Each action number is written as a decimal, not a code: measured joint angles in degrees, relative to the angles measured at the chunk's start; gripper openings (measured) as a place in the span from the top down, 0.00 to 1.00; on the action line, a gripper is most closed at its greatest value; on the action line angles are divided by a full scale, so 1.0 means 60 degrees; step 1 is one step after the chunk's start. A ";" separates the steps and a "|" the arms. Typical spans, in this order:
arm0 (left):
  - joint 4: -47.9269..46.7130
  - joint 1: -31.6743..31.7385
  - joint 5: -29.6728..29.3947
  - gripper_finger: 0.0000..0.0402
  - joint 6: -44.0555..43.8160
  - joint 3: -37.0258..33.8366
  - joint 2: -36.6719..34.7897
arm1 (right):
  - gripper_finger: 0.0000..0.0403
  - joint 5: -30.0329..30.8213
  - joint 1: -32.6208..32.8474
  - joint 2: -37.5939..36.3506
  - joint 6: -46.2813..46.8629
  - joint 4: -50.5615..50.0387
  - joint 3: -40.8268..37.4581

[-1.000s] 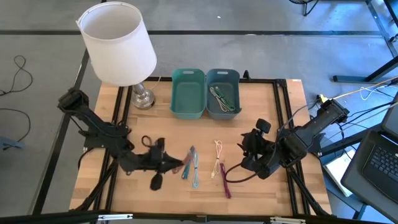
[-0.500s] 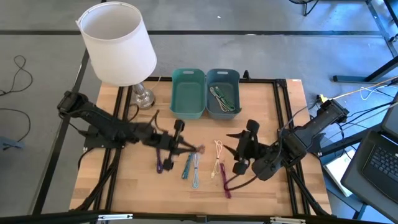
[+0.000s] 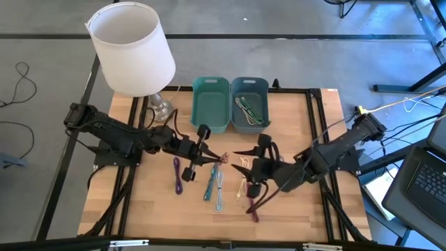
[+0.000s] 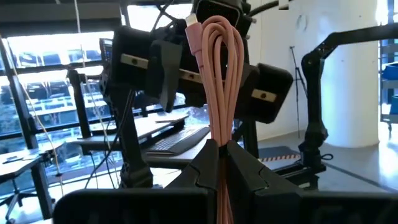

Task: Pick and place USB-C Cables
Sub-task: Put the pink charger cable into the blue bin, then put the white charger cable into the blue bin

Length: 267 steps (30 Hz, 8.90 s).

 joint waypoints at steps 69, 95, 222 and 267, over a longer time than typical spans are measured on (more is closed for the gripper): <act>-0.2660 -0.1727 -0.6054 0.44 -0.0671 0.0004 -0.0004 | 0.94 -0.5493 -0.8247 -0.1048 0.2456 -0.4103 0.0005; -0.3137 -0.1986 -0.6025 0.44 -0.1089 0.0004 -0.0004 | 0.94 -0.8951 -1.1428 0.4416 0.1820 -0.3385 0.0005; -0.5010 -0.3665 -0.5803 0.44 -0.3577 0.0004 0.0004 | 0.56 -0.5510 -0.1599 0.3617 1.3802 -0.3673 -0.1999; -0.5370 -0.3727 -0.5763 0.44 -0.4255 0.0004 0.0004 | 1.00 -0.2252 -0.1048 0.3623 1.3048 -1.1192 0.2979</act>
